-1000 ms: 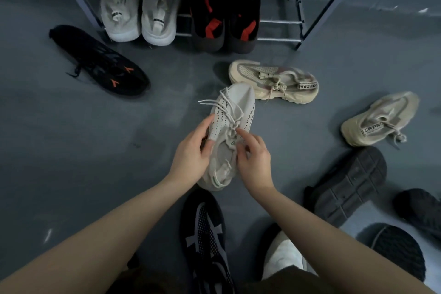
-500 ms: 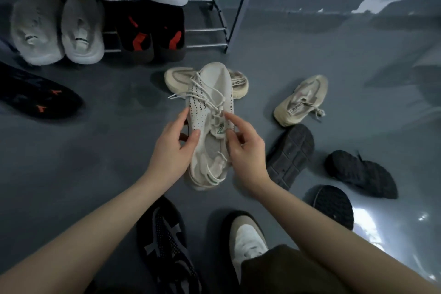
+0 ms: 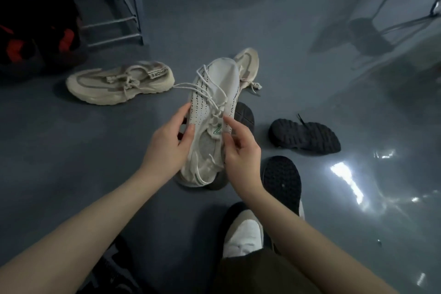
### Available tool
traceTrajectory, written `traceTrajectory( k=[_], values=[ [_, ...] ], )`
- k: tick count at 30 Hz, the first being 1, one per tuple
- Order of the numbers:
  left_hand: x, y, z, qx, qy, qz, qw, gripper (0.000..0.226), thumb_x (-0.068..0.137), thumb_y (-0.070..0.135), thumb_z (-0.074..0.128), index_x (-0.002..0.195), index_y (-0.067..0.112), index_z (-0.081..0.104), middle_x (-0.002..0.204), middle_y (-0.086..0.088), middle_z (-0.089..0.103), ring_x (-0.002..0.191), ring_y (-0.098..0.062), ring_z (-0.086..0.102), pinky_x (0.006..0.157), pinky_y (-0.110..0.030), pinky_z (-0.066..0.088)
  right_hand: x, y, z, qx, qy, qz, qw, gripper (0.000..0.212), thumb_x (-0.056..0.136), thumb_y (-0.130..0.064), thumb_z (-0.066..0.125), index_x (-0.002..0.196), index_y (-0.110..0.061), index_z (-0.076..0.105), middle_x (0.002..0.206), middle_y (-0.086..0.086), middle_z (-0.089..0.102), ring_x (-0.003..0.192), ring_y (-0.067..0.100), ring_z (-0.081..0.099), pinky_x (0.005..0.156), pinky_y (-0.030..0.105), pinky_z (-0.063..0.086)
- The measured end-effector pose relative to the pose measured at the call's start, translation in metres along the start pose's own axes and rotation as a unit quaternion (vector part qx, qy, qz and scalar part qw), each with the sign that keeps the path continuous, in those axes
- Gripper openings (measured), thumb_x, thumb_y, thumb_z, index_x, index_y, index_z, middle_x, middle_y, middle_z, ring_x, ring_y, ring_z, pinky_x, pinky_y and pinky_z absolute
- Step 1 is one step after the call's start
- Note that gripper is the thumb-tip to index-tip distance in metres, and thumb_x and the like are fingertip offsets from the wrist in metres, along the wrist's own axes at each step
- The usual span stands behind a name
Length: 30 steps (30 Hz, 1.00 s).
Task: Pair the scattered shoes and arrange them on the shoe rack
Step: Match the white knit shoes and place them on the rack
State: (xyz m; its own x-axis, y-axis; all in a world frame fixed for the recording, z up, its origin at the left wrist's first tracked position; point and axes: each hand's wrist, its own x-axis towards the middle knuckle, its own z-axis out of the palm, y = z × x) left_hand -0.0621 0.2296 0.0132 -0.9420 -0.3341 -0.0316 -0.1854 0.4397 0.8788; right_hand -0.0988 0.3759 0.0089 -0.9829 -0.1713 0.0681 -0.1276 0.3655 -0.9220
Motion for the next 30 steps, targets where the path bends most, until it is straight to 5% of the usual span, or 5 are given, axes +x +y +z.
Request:
traceTrajectory(
  k=[8,11,15,21,30],
  values=[
    [0.021,0.008,0.042,0.037,-0.009,0.021,0.999,0.045,0.096,0.024,0.044,0.141,0.027,0.038,0.117,0.002,0.060,0.093,-0.013,0.058,0.088,-0.036,0.048,0.016,0.028,-0.028,0.022,0.007,0.006,1.000,0.034,0.094,-0.012,0.054,0.127,-0.022,0.057,0.119,-0.009,0.061,0.104,0.011,0.061,0.089,0.038,0.052],
    [0.023,0.009,0.058,0.006,0.003,-0.019,1.000,0.043,0.097,0.025,0.043,0.139,0.029,0.039,0.122,0.003,0.058,0.098,-0.012,0.058,0.091,-0.035,0.047,0.018,0.050,-0.049,-0.107,-0.010,0.020,0.994,0.040,0.095,-0.032,0.049,0.134,-0.029,0.047,0.130,-0.008,0.053,0.115,0.011,0.052,0.101,0.037,0.040],
    [0.018,0.003,0.078,0.011,-0.025,-0.048,0.998,0.043,0.097,0.025,0.042,0.140,0.029,0.038,0.126,0.003,0.056,0.105,-0.012,0.056,0.094,-0.031,0.044,-0.003,0.083,-0.081,-0.334,-0.021,0.159,0.929,0.052,0.094,-0.048,0.041,0.143,-0.035,0.030,0.155,-0.001,0.022,0.139,0.027,0.021,0.111,0.043,0.011],
    [0.005,0.001,0.100,0.015,-0.064,-0.057,0.996,0.042,0.097,0.028,0.042,0.139,0.027,0.039,0.135,0.004,0.052,0.120,-0.015,0.051,0.102,-0.039,0.041,-0.034,0.117,-0.102,-0.473,-0.105,0.258,0.836,0.083,0.081,-0.065,0.051,0.146,-0.039,0.007,0.157,0.008,-0.010,0.141,0.041,0.000,0.109,0.056,0.014],
    [-0.002,0.004,0.078,0.036,-0.033,-0.038,0.998,0.041,0.098,0.024,0.043,0.138,0.023,0.042,0.133,0.003,0.053,0.119,-0.013,0.051,0.100,-0.028,0.039,-0.008,0.073,-0.087,-0.342,-0.018,0.126,0.931,0.079,0.076,-0.053,0.063,0.145,-0.040,0.025,0.157,0.012,0.008,0.133,0.039,0.025,0.105,0.051,0.031]
  ],
)
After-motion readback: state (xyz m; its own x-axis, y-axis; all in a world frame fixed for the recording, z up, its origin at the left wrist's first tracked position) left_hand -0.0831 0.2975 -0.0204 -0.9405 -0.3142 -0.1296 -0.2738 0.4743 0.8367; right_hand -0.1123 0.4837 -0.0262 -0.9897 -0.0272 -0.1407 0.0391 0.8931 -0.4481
